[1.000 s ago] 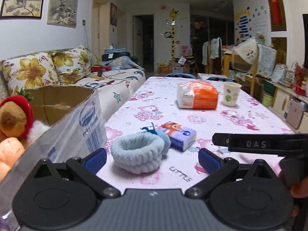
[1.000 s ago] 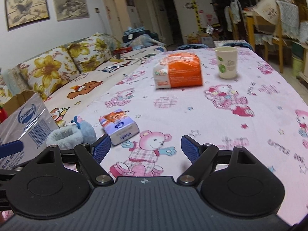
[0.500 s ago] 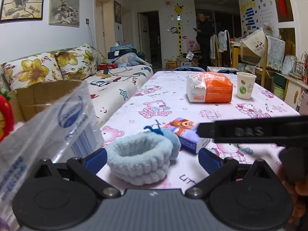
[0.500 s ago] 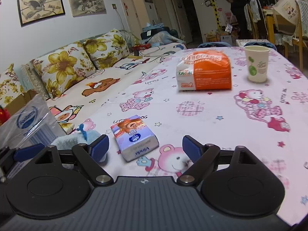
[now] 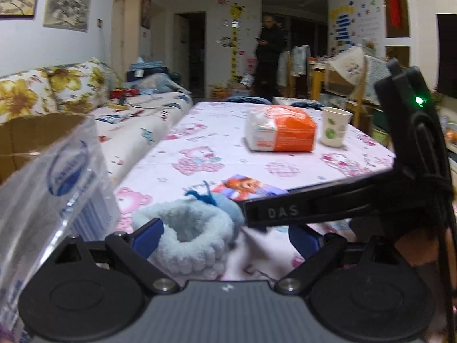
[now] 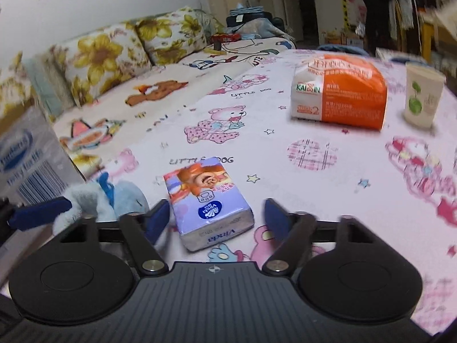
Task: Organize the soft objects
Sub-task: 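Grasp the Vinda tissue pack with the right tool while the left grasps the blue fuzzy headband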
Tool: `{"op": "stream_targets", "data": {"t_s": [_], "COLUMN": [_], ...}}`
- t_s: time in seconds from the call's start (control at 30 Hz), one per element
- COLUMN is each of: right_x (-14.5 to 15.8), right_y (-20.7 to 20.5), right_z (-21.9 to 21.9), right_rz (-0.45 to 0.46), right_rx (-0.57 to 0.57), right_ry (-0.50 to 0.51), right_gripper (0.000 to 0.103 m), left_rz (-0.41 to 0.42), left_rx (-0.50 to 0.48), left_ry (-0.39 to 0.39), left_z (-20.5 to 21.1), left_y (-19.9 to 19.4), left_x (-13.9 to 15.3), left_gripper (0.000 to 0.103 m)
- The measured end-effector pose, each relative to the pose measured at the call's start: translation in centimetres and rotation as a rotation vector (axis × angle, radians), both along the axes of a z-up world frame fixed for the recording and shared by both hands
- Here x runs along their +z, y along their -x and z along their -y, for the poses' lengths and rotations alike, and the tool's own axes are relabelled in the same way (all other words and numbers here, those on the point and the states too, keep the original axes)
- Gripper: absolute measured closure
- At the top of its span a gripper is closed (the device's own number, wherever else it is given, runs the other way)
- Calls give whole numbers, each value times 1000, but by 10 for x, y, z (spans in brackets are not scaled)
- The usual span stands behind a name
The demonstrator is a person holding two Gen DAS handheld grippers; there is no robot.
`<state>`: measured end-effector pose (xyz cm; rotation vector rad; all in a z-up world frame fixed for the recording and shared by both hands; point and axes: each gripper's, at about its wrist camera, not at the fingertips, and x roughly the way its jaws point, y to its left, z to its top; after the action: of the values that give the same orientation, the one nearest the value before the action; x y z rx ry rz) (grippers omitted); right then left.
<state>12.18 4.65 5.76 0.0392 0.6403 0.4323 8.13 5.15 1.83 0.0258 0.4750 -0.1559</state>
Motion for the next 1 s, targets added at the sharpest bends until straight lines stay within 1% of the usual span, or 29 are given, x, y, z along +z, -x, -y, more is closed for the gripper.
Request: {"op": "stream_targets", "data": {"t_s": [0.1,0.2,0.27,0.33,0.4,0.5,0.57,0.63,0.8,0.9,1.0], "right_x": [1,4,5,5,6,5,4,4,4,3,4], "right_y": [2,5,6,9,11,14,13,14,12,10,11], "right_z": [10,26,34,39,43,42,39,35,32,31,30], "right_rz": [3,18,33,41,37,32,28,29,18,8,11], "right_rx": [-23,-68,-97,-107,-100,-81,-65,-52,-23,-11,-9], "right_ry": [-20,-35,2,24,30,32,26,22,15,2,10], "right_gripper": [29,30,30,30,30,30,30,29,29,28,26], "left_rz": [-6,-16,-15,-6,28,58,43,23,10,0,-20], "left_rx": [-47,-97,-125,-137,-102,-14,35,56,79,91,98], "left_ry": [10,58,96,110,89,1,-64,-104,-171,-178,-193], "left_z": [4,4,4,4,2,2,2,3,9,9,8], "left_y": [4,8,12,15,18,16,11,4,-4,-8,-13], "left_x": [1,5,9,13,16,12,8,4,2,2,-2], "left_gripper": [9,9,9,9,8,8,8,8,8,9,14]}}
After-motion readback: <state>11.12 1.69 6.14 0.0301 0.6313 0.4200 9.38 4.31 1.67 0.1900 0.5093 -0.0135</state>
